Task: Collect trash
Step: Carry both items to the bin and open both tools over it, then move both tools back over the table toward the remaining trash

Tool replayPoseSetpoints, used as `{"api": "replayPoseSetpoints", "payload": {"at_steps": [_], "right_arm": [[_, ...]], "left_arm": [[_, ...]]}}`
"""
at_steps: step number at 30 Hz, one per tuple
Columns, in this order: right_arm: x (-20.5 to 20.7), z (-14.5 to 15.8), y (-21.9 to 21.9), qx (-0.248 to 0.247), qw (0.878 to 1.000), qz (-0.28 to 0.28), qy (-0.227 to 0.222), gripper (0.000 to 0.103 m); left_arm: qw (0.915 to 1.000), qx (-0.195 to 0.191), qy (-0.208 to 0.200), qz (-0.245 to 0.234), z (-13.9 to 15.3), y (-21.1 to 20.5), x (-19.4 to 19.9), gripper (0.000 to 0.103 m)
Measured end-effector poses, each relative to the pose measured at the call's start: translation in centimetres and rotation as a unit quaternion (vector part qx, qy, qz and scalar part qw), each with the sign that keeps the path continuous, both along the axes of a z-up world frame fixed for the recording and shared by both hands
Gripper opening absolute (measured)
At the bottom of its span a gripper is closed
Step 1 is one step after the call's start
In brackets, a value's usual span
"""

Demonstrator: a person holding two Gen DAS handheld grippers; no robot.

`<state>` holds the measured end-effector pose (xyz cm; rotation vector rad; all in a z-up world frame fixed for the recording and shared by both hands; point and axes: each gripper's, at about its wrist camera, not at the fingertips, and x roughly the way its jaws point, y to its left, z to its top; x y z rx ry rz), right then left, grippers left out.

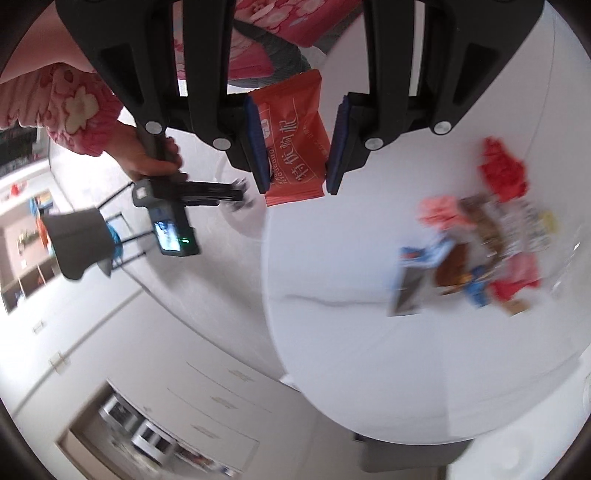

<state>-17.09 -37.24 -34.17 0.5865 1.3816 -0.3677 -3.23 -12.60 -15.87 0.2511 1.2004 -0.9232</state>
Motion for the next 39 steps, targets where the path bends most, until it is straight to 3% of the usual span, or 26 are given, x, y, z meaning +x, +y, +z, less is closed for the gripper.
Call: {"api": "replayPoseSetpoints", "payload": {"at_steps": [5,15,16,17,18,21,23,39], "right_arm": [[-2.7,1.9,-1.4,-0.016,0.999,-0.021,-0.017,0.093],[-7.8,7.1,-5.6,-0.054,0.995,-0.059,-0.052,0.097],[-8.2,7.4,-5.9,-0.059,0.995,-0.059,-0.053,0.097],[-8.4,7.5,-6.1,-0.062,0.995,-0.060,-0.053,0.097],[-8.7,7.8,-6.3,-0.064,0.995,-0.061,-0.055,0.097],[-9.3,8.4,-6.8,-0.067,0.994,-0.066,-0.062,0.097],[-9.8,8.9,-7.1,-0.069,0.993,-0.071,-0.069,0.097],[-8.1,11.5,-6.5,-0.076,0.990,-0.058,-0.103,0.098]], "left_arm": [[0.9991,0.008,0.002,-0.041,-1.2,-5.6,-2.0,0.031],[0.9949,0.027,0.005,-0.097,-4.2,-15.5,-5.2,0.033],[0.9947,0.031,0.005,-0.098,-4.5,-16.3,-5.5,0.036],[0.9943,0.037,0.013,-0.099,-4.8,-16.9,-5.7,0.050],[0.9944,0.044,0.019,-0.094,-5.1,-17.2,-5.9,0.070],[0.9958,0.041,0.030,-0.076,-5.0,-17.6,-6.1,0.088],[0.9958,0.044,0.038,-0.071,-4.8,-17.5,-6.0,0.092],[0.9982,0.051,-0.011,-0.029,-1.6,-14.2,-5.2,0.095]]}}
